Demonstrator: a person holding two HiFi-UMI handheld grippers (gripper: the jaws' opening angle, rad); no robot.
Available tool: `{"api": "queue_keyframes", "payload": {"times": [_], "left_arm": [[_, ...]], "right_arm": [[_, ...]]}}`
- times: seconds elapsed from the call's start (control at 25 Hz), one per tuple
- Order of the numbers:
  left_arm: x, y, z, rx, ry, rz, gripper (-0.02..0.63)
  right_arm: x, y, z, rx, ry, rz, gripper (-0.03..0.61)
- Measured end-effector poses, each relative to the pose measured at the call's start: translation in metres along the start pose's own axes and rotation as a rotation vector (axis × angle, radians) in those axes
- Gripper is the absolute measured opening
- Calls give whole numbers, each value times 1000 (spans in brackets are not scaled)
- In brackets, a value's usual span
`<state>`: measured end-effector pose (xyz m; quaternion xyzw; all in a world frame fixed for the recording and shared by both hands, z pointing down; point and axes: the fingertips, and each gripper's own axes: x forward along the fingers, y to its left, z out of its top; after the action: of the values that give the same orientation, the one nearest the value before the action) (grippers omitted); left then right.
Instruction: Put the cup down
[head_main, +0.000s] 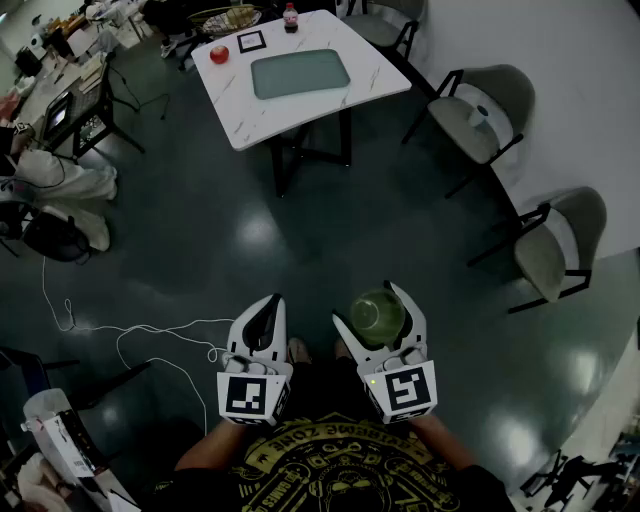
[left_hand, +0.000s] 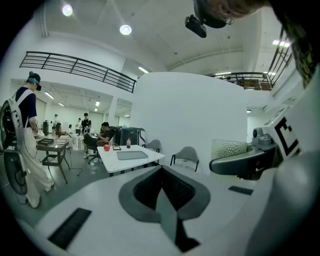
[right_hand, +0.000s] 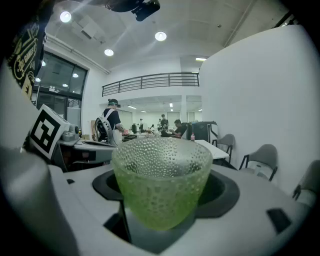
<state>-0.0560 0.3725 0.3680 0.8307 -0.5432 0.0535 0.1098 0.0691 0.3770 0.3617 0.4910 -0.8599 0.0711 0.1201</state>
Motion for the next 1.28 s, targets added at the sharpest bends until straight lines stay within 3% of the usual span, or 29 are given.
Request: {"api": "queue_keyframes", "payload": {"times": [0.52,0.92,1.28], "left_arm": [[1,0,3,6,-7,3,9],[-6,-1,0,1,-9,-3,9],[-15,19,-1,-6,-19,-6,9]], "right_arm": [[-1,-1,5,-1,-17,6,387],[-4,-4,3,13,18,-47,387],[5,10,1,17,-2,-49,387]]}}
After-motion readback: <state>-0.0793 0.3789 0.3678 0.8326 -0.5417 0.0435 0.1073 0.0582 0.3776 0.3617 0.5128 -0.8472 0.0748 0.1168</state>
